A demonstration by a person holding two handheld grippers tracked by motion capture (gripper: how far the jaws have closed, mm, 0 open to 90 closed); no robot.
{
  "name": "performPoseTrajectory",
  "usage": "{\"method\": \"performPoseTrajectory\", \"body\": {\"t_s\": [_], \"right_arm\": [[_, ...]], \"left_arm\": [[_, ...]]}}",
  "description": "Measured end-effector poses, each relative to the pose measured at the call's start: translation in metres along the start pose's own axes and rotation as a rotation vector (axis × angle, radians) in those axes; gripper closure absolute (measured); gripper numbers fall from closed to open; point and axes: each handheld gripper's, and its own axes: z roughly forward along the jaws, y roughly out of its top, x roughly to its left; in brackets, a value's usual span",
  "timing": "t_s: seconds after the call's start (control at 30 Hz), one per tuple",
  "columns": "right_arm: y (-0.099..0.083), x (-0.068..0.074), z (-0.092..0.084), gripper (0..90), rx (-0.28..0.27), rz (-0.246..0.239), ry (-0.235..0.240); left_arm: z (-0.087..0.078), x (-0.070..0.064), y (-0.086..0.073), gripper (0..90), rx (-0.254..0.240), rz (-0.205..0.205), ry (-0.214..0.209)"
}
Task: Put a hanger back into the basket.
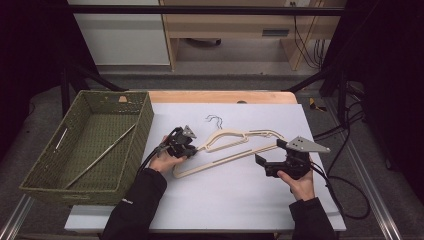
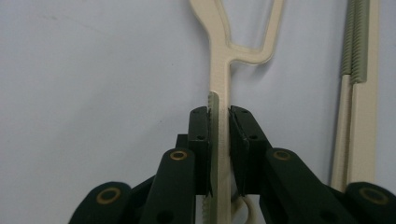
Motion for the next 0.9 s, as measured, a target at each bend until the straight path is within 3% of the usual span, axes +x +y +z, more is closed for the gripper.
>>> {"method": "performPoseTrajectory", "body": {"t_s": [0.13, 0.3, 0.5, 0.9], "right_arm": [[0.000, 0.000, 0.001, 3.9, -0.001, 0.004, 0.004], [0.001, 0.001, 0.004, 4.3, 0.000, 0.007, 0.009], [0.005, 0.003, 0.015, 5.2, 0.014, -0.003, 0.016], [0.032, 0.010, 0.079, 10.4, 0.023, 0.027, 0.018]], "left_arm": [[-0.011, -0.003, 0.003, 79.3, -0.037, -0.015, 0.003], [-0.020, -0.013, 0.006, 79.5, -0.046, -0.002, 0.027], [-0.031, -0.024, 0.009, 79.5, -0.091, -0.010, 0.050], [-0.046, -0.042, 0.010, 79.6, -0.115, 0.004, 0.107]]}}
